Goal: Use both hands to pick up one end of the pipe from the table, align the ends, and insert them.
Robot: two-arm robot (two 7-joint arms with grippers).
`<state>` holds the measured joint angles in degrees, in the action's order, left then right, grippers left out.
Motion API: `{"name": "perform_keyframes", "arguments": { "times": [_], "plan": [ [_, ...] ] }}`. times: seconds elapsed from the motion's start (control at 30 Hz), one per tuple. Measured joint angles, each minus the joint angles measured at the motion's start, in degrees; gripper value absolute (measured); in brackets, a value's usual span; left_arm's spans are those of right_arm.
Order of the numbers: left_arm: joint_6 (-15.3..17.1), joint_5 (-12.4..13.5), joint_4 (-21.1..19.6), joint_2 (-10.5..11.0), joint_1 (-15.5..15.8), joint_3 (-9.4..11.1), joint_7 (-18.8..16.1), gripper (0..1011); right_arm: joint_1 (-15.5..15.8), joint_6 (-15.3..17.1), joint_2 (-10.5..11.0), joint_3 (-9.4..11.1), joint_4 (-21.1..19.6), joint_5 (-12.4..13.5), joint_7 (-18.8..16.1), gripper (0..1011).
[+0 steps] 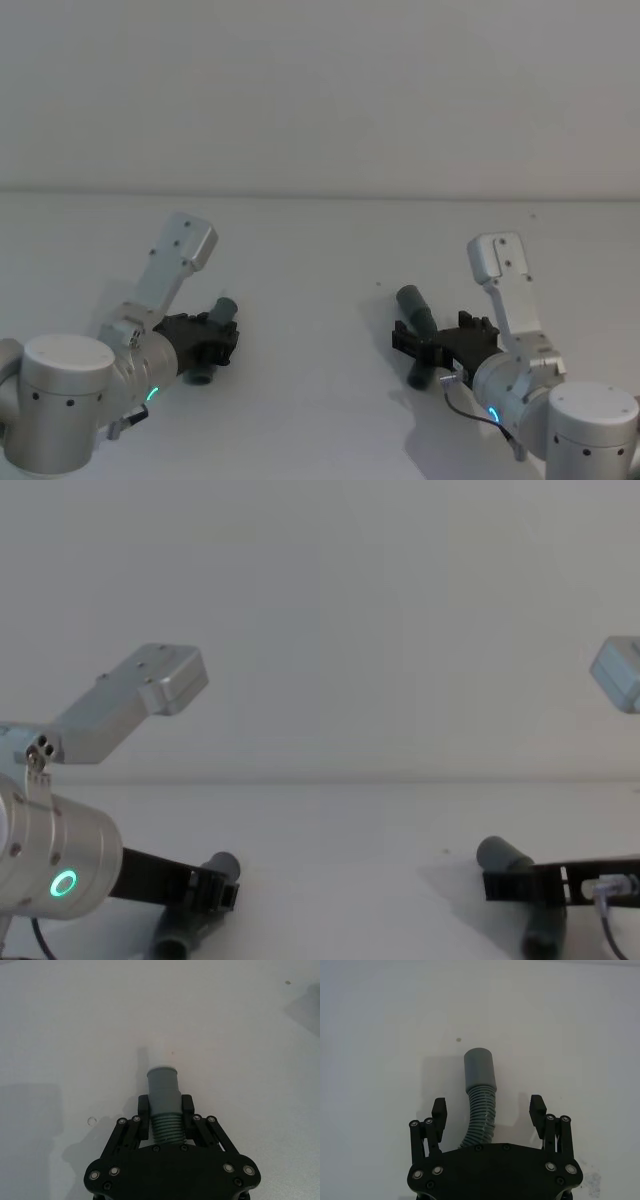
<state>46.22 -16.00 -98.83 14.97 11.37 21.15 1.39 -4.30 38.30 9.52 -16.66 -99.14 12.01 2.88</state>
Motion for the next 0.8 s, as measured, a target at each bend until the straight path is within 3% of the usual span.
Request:
{"name": "perform_keyframes", "arguments": {
  "times": [0.2,0.37,0.57,0.8],
  "plan": [
    [0.0,0.0,0.0,0.0,0.0,0.0,0.0,360,0.1,0.0,-0.2,0.1,0.1,-0.1,-0.1,992],
    [0.0,0.0,0.0,0.0,0.0,0.0,0.0,358,0.2,-0.1,-0.2,0.2,0.2,-0.2,-0.3,903],
    [0.0,0.0,0.0,0.0,0.0,0.0,0.0,360,0.2,-0.2,-0.3,0.2,0.3,-0.3,-0.4,666],
    [0.0,0.0,0.0,0.0,0.0,0.0,0.0,360,0.2,-0.3,-0.4,0.3,0.3,-0.3,-0.5,489]
  ]
}}
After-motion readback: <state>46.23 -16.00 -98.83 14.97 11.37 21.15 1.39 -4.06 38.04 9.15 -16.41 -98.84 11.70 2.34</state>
